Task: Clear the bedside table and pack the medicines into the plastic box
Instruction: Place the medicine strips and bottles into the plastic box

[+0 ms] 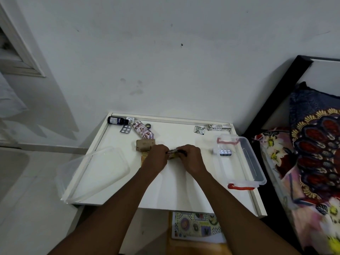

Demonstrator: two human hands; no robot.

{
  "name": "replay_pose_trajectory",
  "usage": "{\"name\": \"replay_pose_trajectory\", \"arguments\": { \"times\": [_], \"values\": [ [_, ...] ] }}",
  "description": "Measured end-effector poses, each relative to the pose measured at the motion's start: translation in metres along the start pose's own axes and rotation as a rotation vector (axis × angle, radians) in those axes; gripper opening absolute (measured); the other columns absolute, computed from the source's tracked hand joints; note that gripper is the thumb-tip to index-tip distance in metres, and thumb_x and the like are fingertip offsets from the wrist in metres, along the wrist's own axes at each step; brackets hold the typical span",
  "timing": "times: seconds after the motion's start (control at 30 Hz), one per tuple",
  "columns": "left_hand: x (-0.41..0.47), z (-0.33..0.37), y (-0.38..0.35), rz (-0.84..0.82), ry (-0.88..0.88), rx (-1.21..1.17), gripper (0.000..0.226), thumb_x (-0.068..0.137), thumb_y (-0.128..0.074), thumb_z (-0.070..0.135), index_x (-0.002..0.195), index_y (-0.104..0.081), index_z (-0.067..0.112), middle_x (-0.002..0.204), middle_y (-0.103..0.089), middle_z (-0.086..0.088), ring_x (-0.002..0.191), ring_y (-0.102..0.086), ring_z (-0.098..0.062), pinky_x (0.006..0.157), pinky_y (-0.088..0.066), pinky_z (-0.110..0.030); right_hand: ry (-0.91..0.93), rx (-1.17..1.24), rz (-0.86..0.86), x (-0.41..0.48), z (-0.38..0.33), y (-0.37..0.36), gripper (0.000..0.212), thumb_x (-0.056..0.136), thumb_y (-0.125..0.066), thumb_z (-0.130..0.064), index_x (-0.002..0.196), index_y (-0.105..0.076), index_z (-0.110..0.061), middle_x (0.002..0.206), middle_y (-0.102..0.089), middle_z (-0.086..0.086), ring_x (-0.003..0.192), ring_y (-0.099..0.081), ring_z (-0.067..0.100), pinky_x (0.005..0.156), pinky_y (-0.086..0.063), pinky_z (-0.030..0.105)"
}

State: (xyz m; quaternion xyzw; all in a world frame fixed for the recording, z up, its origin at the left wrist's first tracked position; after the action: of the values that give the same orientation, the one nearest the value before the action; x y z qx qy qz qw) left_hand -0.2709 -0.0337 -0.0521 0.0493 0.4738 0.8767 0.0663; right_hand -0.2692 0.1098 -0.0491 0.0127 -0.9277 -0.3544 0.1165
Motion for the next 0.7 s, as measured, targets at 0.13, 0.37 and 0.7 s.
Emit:
{"name": "replay_pose_trajectory", "arguments": {
  "times": [0.13, 0.37, 0.7],
  "values": [
    [-0.004, 0.002, -0.008, -0.033, -0.006, 0.088, 0.020, 0.091, -0.048, -0.003, 0.104, -0.063, 0.001, 0.110, -0.062, -0.019, 0.102, -0.061, -0.034, 0.081, -0.039, -0.035, -0.016, -0.028, -0.024, -0.005, 0.000, -0.010, 0.025, 0.089, -0.056, 0.005, 0.088, -0.078, -0.006, 0.084, -0.072, 0.013, 0.080, -0.062, 0.021, 0.073, -0.047, 0.033],
    [0.002, 0.004, -0.002, 0.031, 0.063, -0.092, 0.027, 0.087, -0.052, -0.009, 0.112, -0.056, -0.004, 0.116, -0.059, -0.022, 0.109, -0.057, -0.035, 0.087, -0.040, -0.035, -0.108, 0.063, 0.016, -0.003, 0.000, -0.005, 0.036, 0.080, -0.053, 0.010, 0.060, -0.061, -0.018, 0.057, -0.052, -0.007, 0.061, -0.041, 0.005, 0.059, -0.034, 0.028],
    [-0.008, -0.004, 0.012, 0.167, 0.209, -0.324, 0.023, 0.093, -0.063, 0.008, 0.078, -0.075, -0.005, 0.076, -0.073, -0.022, 0.071, -0.066, -0.032, 0.070, -0.051, -0.037, -0.044, -0.090, -0.027, -0.005, -0.001, -0.015, 0.024, 0.082, -0.047, 0.013, 0.086, -0.069, 0.003, 0.087, -0.065, 0.016, 0.086, -0.058, 0.028, 0.074, -0.044, 0.039]
  ]
}}
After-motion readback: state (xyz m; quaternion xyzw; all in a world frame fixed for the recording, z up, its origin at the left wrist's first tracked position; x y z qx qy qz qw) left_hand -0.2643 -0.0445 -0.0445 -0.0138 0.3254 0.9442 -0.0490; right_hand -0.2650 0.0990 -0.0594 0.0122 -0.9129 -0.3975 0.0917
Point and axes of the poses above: each hand's wrist, its own x-axis towards the middle knuckle, its own y-axis out of the back of the hand, z = x × y, the point moved 7 cm from there along x, towards the middle knuckle
